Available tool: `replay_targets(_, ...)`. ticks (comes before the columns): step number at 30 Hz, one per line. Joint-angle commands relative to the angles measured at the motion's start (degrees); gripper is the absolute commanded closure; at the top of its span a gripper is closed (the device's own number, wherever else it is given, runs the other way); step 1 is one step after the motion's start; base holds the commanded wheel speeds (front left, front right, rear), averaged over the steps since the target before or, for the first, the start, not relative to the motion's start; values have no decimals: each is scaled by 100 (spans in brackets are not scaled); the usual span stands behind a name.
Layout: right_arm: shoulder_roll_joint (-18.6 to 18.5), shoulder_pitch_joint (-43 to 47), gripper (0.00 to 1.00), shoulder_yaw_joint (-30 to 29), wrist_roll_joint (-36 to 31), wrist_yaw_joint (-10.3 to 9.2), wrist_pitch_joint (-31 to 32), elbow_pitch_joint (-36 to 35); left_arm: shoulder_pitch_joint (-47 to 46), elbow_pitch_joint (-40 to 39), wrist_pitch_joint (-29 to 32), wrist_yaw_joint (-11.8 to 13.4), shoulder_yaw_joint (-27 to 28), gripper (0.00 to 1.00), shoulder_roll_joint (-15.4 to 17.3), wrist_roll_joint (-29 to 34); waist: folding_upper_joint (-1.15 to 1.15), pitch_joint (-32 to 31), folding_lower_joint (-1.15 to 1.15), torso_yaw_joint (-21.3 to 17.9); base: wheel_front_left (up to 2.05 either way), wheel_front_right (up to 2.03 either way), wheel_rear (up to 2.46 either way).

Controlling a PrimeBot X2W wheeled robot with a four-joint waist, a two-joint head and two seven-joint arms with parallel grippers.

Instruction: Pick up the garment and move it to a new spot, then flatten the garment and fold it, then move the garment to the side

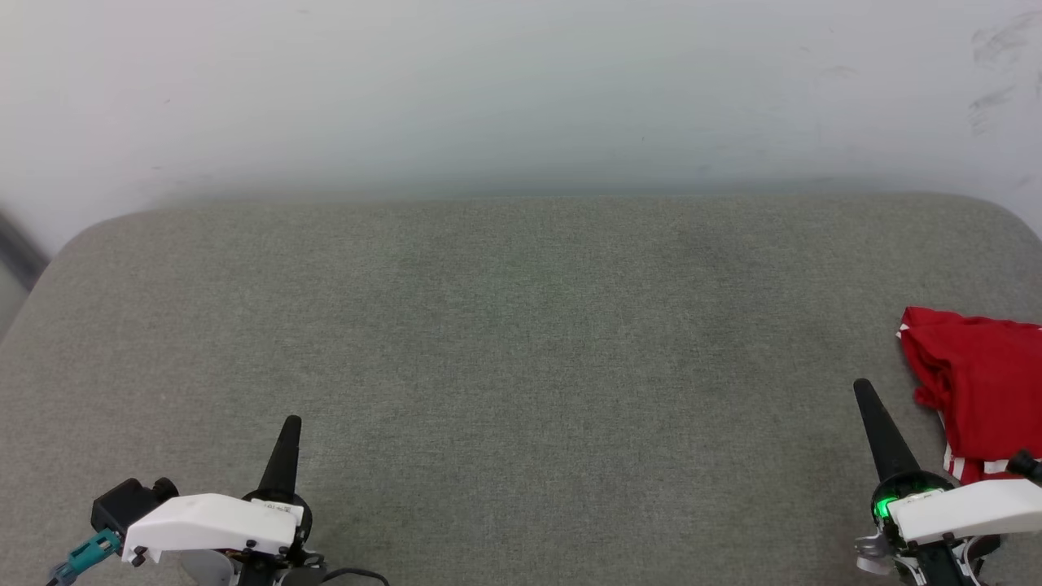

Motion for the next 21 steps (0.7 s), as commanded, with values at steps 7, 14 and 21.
replay_targets(7, -8, -186, 100, -32, 459, -1, 32, 90, -161, 23, 116, -128, 167, 100, -70, -337, 0, 6, 0, 7, 0, 0, 0)
replay_targets(14, 1, -252, 100, -52, 834, -1, 44, 195, -209, 72, 212, -231, 282, 100, -152, -618, 0, 13, 0, 14, 0, 0, 0)
replay_targets(21, 10, -300, 100, -74, 1189, -1, 62, 298, -240, 120, 304, -323, 397, 100, -228, -881, 0, 20, 0, 22, 0, 0, 0)
